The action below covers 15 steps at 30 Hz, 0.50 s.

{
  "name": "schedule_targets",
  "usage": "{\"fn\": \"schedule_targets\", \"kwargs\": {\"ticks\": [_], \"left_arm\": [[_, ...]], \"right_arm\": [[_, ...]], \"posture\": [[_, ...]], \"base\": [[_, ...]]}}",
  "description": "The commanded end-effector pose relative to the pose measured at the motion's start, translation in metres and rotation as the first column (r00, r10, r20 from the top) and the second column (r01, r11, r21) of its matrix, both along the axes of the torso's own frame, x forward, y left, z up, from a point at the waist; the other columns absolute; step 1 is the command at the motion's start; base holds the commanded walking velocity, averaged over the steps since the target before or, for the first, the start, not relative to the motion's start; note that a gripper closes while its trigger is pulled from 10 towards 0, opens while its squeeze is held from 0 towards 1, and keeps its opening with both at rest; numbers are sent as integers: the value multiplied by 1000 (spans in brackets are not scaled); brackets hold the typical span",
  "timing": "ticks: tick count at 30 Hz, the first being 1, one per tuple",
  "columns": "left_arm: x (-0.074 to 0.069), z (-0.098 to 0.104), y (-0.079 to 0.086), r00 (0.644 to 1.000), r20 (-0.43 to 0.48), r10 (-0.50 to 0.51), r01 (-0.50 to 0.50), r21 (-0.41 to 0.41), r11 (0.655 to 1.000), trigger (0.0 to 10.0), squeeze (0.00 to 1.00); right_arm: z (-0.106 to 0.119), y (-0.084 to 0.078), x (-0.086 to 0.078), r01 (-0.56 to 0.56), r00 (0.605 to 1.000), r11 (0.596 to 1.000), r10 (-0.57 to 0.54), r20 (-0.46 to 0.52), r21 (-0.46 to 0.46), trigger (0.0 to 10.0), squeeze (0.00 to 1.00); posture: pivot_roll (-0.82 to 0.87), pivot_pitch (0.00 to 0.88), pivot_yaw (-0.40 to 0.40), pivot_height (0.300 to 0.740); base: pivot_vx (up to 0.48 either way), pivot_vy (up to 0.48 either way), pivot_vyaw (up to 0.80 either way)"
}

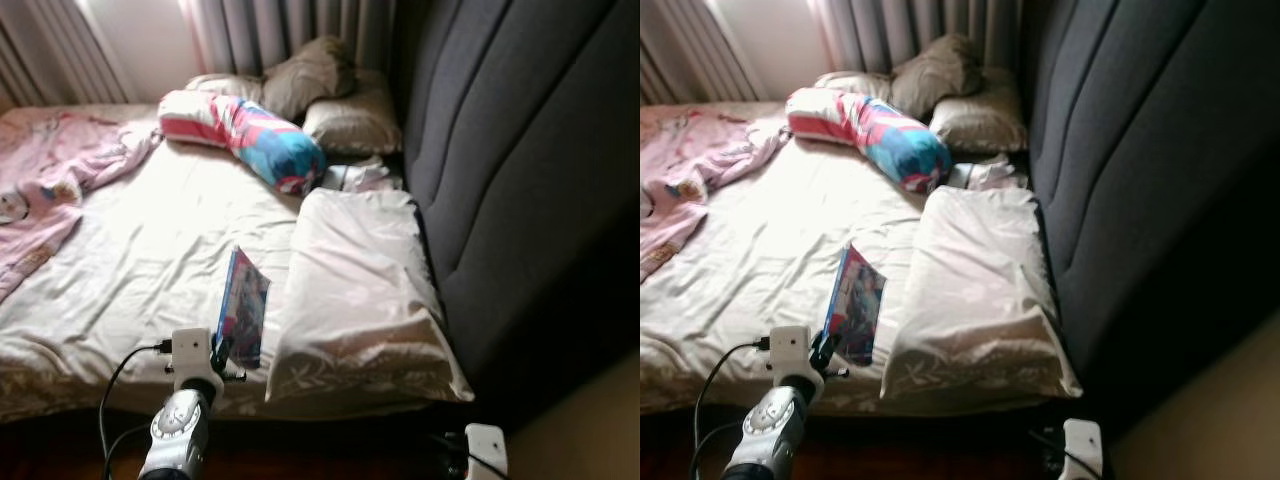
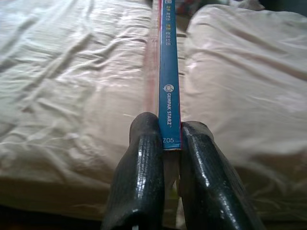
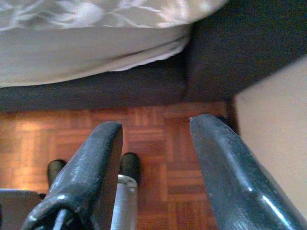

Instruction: Clean up the room

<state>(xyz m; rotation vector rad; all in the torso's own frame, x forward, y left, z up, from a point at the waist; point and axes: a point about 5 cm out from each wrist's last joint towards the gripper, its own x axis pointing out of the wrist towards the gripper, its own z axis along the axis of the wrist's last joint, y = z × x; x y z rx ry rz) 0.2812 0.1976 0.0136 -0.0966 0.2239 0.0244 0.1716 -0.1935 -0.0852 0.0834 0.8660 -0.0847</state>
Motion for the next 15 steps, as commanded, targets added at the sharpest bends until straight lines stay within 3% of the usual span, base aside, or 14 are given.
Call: {"fn": "schedule_targets", "kwargs": {"ticks": [1, 15], "left_arm": [[4, 10, 6, 999, 51, 14, -15, 11, 1000, 10000, 0], [6, 11, 4, 999, 50, 2, -3, 16, 1000, 10000, 0]], "right_arm": [[0, -1, 1, -1, 1000, 1000, 1, -2, -2, 10000, 0], [0, -1, 1, -1, 1000, 1000, 1, -2, -2, 10000, 0]], "posture": [[-45, 37, 27, 740], [-43, 35, 28, 740]], "base": [[0, 0, 0], [0, 0, 0]]}}
